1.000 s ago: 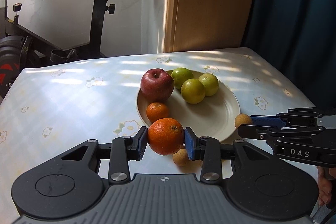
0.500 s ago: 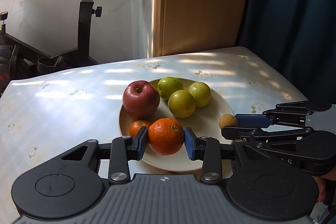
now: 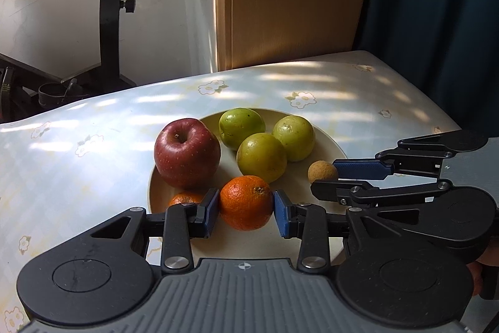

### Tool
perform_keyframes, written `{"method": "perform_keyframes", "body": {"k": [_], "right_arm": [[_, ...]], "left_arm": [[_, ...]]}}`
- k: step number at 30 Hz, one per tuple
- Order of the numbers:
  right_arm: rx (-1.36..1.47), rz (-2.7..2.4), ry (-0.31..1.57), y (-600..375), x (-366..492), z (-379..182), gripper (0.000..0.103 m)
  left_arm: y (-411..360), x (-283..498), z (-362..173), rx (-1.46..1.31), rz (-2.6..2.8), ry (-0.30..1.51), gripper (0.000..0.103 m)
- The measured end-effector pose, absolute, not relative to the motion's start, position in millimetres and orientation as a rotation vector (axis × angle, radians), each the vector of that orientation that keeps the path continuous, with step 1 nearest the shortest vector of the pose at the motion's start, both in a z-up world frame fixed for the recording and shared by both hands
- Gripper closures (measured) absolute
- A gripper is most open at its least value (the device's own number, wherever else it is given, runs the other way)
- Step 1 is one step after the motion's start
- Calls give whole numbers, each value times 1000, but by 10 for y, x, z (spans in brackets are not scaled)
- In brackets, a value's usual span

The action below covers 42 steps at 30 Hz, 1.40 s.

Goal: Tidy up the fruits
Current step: 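Carry the mandarin and the small brown fruit onto the cream plate, then lower both held fruits onto the plate beside the green citrus fruits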

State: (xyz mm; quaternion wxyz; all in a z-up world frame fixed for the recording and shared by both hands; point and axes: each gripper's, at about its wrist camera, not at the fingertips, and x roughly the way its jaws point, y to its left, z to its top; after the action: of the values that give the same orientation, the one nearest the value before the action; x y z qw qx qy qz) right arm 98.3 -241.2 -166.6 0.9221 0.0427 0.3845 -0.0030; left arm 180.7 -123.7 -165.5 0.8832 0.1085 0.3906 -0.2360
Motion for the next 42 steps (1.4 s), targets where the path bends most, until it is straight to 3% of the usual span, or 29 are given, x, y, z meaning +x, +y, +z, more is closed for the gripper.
{"method": "perform_keyframes", "body": {"k": [35, 42], "right_arm": [[22, 2, 830, -2480, 1166, -1778, 79], [28, -12, 807, -2485, 1107, -1681, 75]], "left_arm": [[-1400, 2050, -1817, 269, -469, 891, 63], [-1350, 2036, -1724, 253, -474, 879, 52]]}}
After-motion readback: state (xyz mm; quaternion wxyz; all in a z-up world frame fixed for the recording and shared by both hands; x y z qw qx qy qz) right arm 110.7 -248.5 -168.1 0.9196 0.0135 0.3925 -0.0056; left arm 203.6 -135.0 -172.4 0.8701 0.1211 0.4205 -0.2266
